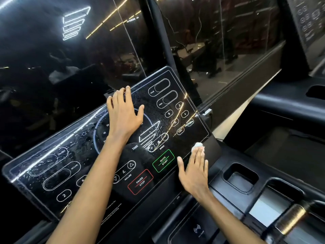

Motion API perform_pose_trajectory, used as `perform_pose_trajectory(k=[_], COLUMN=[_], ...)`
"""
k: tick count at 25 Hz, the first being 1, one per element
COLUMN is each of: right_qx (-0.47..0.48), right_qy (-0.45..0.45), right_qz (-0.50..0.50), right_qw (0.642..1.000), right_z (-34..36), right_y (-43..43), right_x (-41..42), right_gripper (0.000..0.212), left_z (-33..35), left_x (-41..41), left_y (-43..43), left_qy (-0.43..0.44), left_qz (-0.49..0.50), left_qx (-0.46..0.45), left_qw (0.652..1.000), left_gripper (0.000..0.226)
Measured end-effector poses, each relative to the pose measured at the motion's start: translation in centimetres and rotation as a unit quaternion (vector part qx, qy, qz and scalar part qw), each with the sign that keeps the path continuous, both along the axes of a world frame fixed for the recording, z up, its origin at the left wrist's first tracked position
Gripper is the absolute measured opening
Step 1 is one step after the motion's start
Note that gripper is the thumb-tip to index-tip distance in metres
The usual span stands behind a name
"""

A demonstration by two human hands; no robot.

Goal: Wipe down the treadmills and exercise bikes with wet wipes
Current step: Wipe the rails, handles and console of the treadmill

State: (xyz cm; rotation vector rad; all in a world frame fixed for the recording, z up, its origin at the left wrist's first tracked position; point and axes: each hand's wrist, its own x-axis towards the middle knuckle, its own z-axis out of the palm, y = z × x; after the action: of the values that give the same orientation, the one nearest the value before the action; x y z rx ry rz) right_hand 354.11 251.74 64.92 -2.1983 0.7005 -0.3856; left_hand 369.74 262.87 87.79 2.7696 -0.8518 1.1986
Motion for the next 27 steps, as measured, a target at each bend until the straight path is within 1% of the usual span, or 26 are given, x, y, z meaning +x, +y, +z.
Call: perform_pose_trajectory(k=[5,9,11,13,16,20,24,27], right_qx=[-0.009,0.027,0.046,0.076,0.124,0.107,0.141,0.067], right_qy=[0.024,0.072,0.085,0.075,0.057,0.054,0.034,0.003], right_qz=[0.052,0.017,0.022,0.032,0.01,0.03,-0.041,0.016], right_qw=[0.998,0.997,0.995,0.994,0.991,0.992,0.989,0.998], right_z=[-1.4,-1.3,-1.8,-2.2,-2.0,-2.4,-0.5,0.4], right_y=[2.0,-1.0,-2.2,-3.2,-4.1,-2.9,-5.7,-5.2], right_x=[-1.8,-1.3,-1.5,-1.6,-1.5,-1.6,0.9,1.7], right_gripper=[0.095,0.095,0.093,0.091,0.089,0.09,0.092,0.092], left_z=[-0.4,-0.5,-0.6,-0.7,-0.7,-0.8,-0.9,-1.1], left_x=[-0.1,0.0,-0.1,-0.1,-0.1,0.1,0.1,0.0], left_y=[-0.6,-0.5,-0.7,-1.1,-1.5,-1.8,-2.0,-2.3], left_qy=[-0.012,-0.016,-0.022,-0.025,-0.025,-0.026,-0.037,-0.047], left_qz=[0.013,0.021,0.023,0.026,0.028,0.023,0.034,0.045], left_qx=[-0.009,-0.009,-0.015,-0.024,-0.027,-0.028,-0.024,-0.027], left_qw=[1.0,1.0,0.999,0.999,0.999,0.999,0.998,0.997], left_gripper=[0.075,0.076,0.075,0.075,0.076,0.075,0.075,0.074])
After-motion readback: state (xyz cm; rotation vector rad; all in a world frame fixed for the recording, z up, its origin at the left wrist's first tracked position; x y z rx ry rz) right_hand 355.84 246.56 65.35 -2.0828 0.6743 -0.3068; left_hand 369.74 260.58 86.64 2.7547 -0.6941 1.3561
